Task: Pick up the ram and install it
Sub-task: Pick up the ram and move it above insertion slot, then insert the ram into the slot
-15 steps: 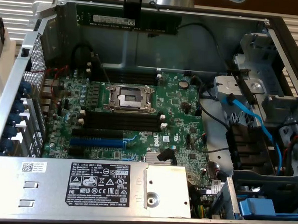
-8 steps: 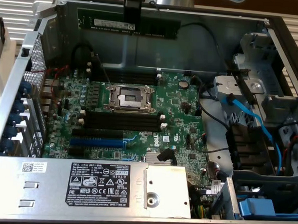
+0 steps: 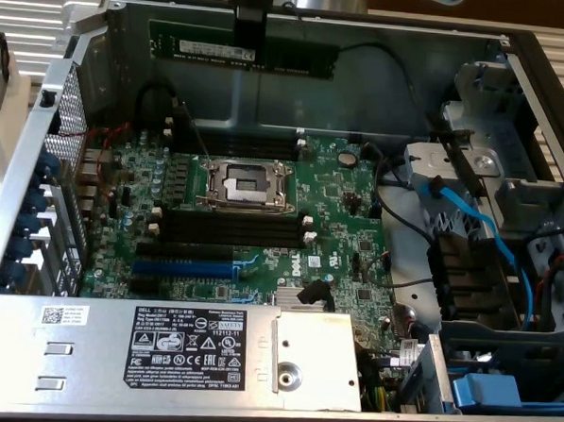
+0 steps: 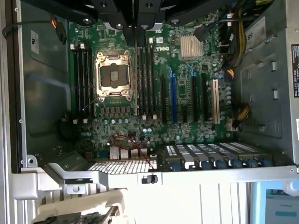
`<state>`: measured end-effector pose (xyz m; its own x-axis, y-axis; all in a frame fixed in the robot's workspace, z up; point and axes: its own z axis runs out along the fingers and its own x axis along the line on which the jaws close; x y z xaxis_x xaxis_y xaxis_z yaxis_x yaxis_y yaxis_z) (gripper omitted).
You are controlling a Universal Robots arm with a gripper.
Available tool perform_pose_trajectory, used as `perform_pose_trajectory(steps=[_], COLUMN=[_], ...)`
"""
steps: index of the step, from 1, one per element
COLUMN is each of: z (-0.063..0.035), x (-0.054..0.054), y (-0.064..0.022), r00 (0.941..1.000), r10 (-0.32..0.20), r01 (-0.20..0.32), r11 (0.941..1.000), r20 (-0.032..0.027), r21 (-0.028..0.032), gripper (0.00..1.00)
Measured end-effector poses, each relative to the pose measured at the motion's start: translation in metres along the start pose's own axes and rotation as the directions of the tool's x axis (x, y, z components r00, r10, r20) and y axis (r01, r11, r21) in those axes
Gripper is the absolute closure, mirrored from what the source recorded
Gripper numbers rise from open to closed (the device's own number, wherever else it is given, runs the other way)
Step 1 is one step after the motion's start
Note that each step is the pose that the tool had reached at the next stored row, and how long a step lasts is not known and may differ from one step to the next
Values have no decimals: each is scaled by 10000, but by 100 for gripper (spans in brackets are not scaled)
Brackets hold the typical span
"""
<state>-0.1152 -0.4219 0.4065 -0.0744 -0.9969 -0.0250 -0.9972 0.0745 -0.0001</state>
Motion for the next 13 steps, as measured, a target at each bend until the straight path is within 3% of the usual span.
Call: perform_pose_trajectory(steps=[13], z=[28], x=[-30], y=[0], r00=[9999], r10=[106], r01=[-106], r11=[9999], r20=[1], r21=[4], gripper=[88])
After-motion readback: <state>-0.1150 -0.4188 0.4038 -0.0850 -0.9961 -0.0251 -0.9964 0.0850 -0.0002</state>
